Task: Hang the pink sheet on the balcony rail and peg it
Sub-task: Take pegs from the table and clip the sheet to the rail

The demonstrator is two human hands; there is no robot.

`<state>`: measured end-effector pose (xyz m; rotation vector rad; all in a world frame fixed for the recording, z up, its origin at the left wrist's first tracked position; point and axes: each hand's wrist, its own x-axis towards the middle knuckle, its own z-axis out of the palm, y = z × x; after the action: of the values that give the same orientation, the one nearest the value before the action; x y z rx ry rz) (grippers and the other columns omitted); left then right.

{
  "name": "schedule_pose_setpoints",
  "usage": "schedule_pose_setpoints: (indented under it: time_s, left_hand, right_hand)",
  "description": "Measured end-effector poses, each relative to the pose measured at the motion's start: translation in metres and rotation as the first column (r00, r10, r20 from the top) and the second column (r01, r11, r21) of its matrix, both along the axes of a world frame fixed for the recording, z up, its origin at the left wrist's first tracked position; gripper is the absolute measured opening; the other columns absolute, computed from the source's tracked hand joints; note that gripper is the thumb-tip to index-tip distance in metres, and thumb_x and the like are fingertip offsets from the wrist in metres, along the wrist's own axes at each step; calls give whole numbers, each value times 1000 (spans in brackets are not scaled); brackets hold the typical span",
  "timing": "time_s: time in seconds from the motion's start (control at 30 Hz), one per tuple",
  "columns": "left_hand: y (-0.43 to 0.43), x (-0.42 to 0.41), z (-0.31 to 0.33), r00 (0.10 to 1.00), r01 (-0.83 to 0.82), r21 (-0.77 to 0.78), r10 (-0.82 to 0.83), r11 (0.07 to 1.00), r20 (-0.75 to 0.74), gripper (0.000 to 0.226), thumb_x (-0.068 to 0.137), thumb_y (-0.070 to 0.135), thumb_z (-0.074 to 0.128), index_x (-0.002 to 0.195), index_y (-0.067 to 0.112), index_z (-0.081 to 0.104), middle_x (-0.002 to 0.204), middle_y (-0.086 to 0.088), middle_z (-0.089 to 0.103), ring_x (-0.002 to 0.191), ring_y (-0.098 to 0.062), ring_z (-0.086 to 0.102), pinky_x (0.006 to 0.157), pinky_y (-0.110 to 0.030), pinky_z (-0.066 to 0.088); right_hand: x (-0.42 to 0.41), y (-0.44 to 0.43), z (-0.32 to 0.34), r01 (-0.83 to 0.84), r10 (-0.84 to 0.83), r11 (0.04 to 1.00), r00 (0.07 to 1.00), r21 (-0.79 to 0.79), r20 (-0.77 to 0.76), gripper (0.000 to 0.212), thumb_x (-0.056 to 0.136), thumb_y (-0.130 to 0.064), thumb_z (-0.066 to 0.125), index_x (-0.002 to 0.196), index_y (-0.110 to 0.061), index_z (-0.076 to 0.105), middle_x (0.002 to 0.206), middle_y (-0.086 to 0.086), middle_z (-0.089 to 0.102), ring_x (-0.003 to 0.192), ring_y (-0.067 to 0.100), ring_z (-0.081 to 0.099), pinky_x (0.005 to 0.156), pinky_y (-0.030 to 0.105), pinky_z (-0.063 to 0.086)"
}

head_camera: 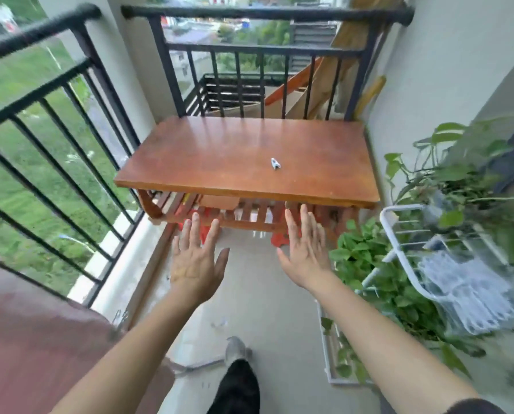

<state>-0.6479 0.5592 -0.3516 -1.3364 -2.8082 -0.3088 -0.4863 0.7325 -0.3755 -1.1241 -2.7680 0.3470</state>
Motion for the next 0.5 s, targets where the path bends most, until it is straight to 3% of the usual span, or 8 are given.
schedule_pose_setpoints:
  time_s: [0.2, 0.3, 0.5]
  left_hand:
    - [122, -108, -13, 998, -11, -44, 14, 999, 62, 69, 97, 53, 37, 155, 25, 14, 163, -10, -1, 150, -29, 2, 119, -49, 14]
    - [185, -155, -9, 996, 69, -81, -63, 994, 66, 65, 99, 53, 31, 155, 26, 12, 163, -10, -3, 150, -28, 0, 119, -50, 13]
    - [288, -218, -30, 984, 121, -206, -90, 971, 153, 66, 99, 51, 28, 155, 27, 2, 163, -6, -10, 150, -25, -7, 120, -49, 9]
  right_hand:
    - [-85, 111, -4, 73, -73, 997, 994, 7, 85, 85, 96, -51, 44, 156, -23, -10, 162, 15, -22, 152, 33, -9, 123, 46, 1]
    - [-125, 170, -3, 117, -117, 993, 989, 9, 93, 82, 97, -51, 44, 157, -22, -4, 163, 15, -16, 152, 33, -4, 122, 47, 6]
    - [-190, 258, -15, 194, -176, 974, 973, -117, 147, 76, 98, -54, 40, 157, -18, 8, 165, 12, 2, 152, 29, 7, 120, 45, 14]
